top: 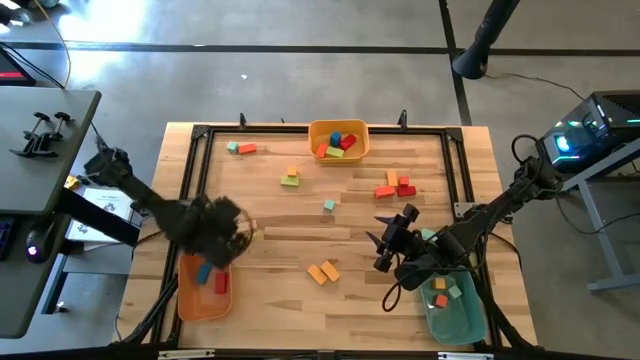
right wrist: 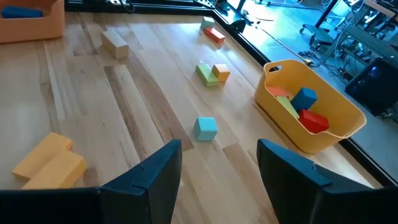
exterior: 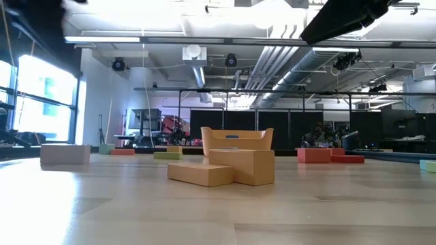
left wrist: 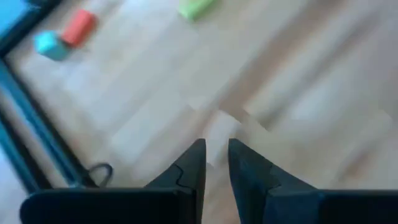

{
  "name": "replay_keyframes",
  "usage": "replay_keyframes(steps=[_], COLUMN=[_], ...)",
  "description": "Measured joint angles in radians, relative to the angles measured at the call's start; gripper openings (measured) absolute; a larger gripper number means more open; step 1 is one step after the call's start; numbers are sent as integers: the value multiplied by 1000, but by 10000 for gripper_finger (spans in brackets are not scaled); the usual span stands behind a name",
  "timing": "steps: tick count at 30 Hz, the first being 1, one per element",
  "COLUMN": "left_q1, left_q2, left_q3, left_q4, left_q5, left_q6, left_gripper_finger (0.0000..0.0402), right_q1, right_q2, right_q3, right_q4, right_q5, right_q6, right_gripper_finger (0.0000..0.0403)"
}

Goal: Sort blocks by size
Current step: Put the orange narrow rectangular block into the orange bin

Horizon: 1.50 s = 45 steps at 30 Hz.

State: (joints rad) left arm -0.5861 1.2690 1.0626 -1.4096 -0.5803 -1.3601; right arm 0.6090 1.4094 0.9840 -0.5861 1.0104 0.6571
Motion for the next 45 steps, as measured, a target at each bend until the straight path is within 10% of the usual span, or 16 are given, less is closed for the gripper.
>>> replay_keyframes(steps=[14, 23, 45], left_q1=[800, 1247, 1442], left_q2=[26, 283, 730], left_q3=[-19, -10, 222], left_q4=[349, 455, 526], left_q5=[128, 284, 202], left_q6=[784, 1203, 1682], left_gripper_finger=[170, 220, 227], right_q1=[0, -8, -100], right_q2=[0, 0, 0], right_q3=[0, 0, 0], right_q4=[-4, -15, -16], right_q5=[-12, -12, -73], right_q6=[-12, -37, -37], right_gripper_finger=[206, 206, 206])
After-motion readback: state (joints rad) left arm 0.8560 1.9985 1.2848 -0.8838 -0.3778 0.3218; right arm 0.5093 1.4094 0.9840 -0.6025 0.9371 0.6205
